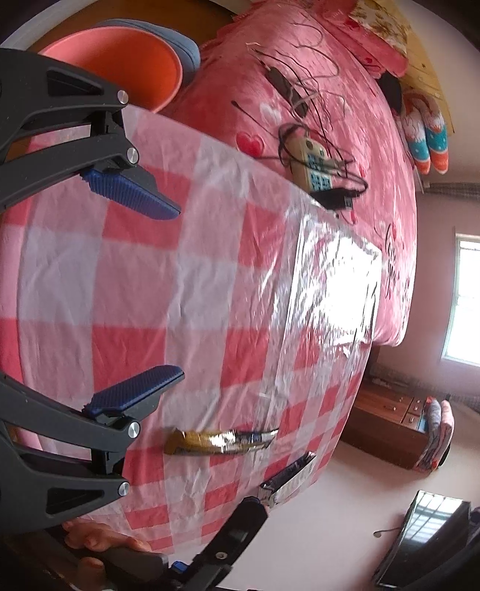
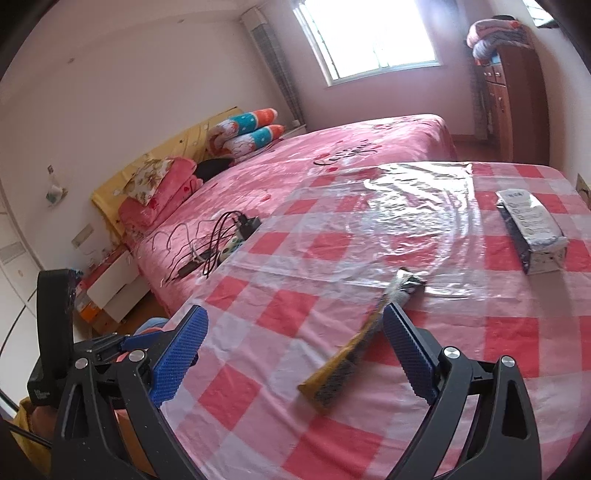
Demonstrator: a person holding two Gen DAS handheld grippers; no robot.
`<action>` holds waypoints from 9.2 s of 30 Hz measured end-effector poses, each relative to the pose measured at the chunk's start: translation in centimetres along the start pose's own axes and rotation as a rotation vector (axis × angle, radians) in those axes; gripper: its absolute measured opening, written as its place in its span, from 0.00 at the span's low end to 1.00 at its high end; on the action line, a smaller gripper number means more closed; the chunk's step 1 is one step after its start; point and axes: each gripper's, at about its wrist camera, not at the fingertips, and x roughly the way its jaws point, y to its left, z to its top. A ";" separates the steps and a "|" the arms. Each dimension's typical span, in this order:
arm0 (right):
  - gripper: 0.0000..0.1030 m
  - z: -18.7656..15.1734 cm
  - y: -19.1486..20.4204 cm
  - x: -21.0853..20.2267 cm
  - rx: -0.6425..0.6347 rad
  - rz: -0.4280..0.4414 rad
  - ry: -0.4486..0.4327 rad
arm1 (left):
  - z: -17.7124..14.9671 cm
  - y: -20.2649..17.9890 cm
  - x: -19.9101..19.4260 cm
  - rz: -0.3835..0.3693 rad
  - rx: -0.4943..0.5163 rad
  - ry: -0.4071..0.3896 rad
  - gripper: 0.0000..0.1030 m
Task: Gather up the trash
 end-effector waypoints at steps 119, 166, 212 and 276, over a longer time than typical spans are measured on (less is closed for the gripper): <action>0.58 -1.6 -2.4 0.5 0.072 -0.167 0.141 | 1.5 -1.3 3.8 -0.135 0.048 -0.055 0.21; 0.58 -4.4 25.0 12.7 -0.397 0.255 0.375 | -9.4 24.1 -3.4 0.158 -0.410 -0.062 0.21; 0.90 -1.6 13.7 8.0 -0.190 0.004 0.209 | -2.4 15.8 -5.4 0.187 -0.217 -0.217 0.93; 0.90 -1.0 -10.2 -4.7 0.036 -0.453 -0.061 | 5.7 -12.4 4.8 -0.021 0.136 -0.096 0.93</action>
